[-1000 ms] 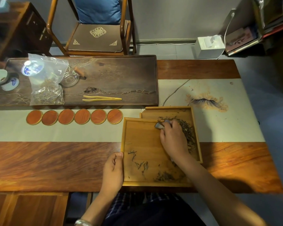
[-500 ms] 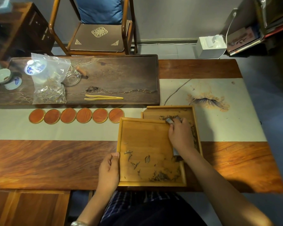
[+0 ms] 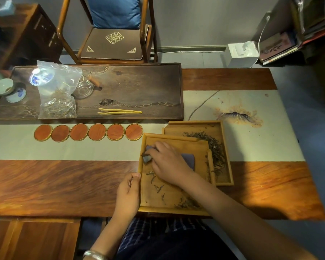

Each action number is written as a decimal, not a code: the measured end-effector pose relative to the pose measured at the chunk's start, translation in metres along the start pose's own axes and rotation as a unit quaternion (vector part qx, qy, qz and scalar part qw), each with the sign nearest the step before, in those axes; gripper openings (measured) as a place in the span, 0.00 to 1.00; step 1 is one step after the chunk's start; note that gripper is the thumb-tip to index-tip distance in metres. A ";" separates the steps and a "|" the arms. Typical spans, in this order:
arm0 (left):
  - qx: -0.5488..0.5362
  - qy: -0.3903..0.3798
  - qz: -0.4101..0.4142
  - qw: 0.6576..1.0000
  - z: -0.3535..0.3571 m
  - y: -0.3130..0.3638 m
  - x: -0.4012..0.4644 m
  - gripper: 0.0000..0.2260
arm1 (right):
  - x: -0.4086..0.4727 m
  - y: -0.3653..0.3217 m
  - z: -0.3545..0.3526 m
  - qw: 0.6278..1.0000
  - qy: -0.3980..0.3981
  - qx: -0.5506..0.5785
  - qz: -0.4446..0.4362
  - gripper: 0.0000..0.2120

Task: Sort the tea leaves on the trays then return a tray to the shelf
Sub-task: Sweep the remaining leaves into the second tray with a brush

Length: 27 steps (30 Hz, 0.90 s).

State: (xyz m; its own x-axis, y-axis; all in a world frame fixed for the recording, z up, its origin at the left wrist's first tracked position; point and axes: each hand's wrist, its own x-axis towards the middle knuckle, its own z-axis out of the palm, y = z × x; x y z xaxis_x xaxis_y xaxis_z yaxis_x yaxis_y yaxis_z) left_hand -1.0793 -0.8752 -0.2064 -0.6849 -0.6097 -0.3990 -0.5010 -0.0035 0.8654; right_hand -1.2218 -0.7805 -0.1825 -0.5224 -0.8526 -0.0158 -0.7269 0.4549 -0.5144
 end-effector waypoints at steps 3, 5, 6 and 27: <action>-0.010 0.009 -0.005 1.000 -0.002 -0.003 0.002 0.14 | -0.001 -0.002 0.001 1.000 -0.019 0.014 -0.020 0.15; -0.017 0.010 -0.012 1.000 -0.001 -0.004 0.003 0.13 | -0.006 -0.003 0.000 0.998 -0.037 0.026 -0.034 0.14; -0.021 0.011 -0.014 1.000 -0.001 -0.004 0.003 0.13 | -0.009 -0.002 -0.001 0.998 -0.044 0.035 -0.036 0.14; -0.049 0.008 0.002 0.999 -0.002 0.006 0.013 0.16 | -0.004 -0.005 -0.024 0.984 -0.130 0.025 -0.117 0.14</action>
State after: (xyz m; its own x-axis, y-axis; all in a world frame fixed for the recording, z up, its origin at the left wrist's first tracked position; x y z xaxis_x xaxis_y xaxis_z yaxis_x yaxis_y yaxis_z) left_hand -1.0904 -0.8842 -0.2055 -0.6776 -0.6224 -0.3918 -0.4435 -0.0791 0.8928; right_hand -1.2268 -0.7736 -0.1593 -0.2074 -0.9723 -0.1075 -0.7875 0.2311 -0.5713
